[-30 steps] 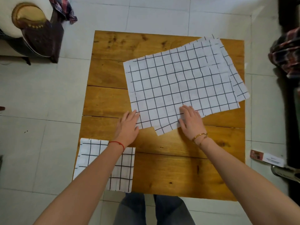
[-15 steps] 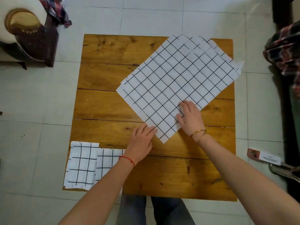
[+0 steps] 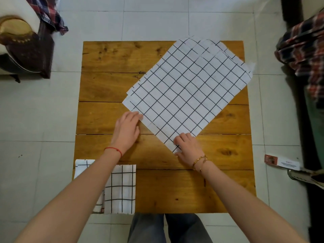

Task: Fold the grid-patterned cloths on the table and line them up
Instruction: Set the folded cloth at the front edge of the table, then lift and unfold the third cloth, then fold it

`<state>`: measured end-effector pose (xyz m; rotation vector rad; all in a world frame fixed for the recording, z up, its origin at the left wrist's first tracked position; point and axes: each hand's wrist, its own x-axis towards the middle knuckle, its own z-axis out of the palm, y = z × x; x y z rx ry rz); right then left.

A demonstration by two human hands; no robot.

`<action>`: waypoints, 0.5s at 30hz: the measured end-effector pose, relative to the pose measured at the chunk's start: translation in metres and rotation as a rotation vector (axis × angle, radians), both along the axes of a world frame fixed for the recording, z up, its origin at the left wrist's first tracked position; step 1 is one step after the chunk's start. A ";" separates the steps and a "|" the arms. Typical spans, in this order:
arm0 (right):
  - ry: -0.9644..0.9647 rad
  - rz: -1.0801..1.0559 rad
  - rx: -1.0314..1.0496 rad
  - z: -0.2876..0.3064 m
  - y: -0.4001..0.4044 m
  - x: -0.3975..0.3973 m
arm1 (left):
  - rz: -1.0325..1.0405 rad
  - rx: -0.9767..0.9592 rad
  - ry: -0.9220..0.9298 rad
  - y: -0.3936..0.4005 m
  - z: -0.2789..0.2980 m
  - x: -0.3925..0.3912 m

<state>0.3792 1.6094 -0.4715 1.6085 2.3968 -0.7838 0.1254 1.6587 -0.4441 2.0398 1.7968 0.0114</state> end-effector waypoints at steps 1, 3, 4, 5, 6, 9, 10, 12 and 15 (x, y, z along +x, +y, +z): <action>0.005 -0.009 -0.003 0.000 0.002 -0.001 | -0.003 -0.002 0.014 0.007 0.000 -0.007; 0.024 -0.027 -0.018 -0.001 0.007 -0.003 | -0.007 -0.028 0.023 0.019 -0.002 -0.019; 0.032 -0.037 -0.030 -0.002 0.010 -0.003 | -0.015 -0.055 0.025 0.023 -0.004 -0.023; 0.038 -0.052 -0.043 -0.003 0.013 -0.003 | -0.029 -0.083 0.031 0.027 -0.005 -0.026; 0.049 -0.082 -0.062 -0.004 0.016 -0.003 | -0.047 -0.110 0.041 0.031 -0.007 -0.029; 0.209 -0.295 -0.154 0.002 0.028 -0.008 | -0.104 -0.167 0.058 0.040 -0.008 -0.031; 0.292 -0.394 -0.179 0.007 0.032 -0.009 | -0.116 -0.184 0.057 0.042 -0.008 -0.030; 0.432 -0.583 -0.199 0.013 0.042 -0.010 | -0.128 -0.196 0.035 0.046 -0.010 -0.029; 0.660 -0.797 -0.250 0.022 0.061 -0.004 | -0.115 -0.146 -0.023 0.054 -0.013 -0.030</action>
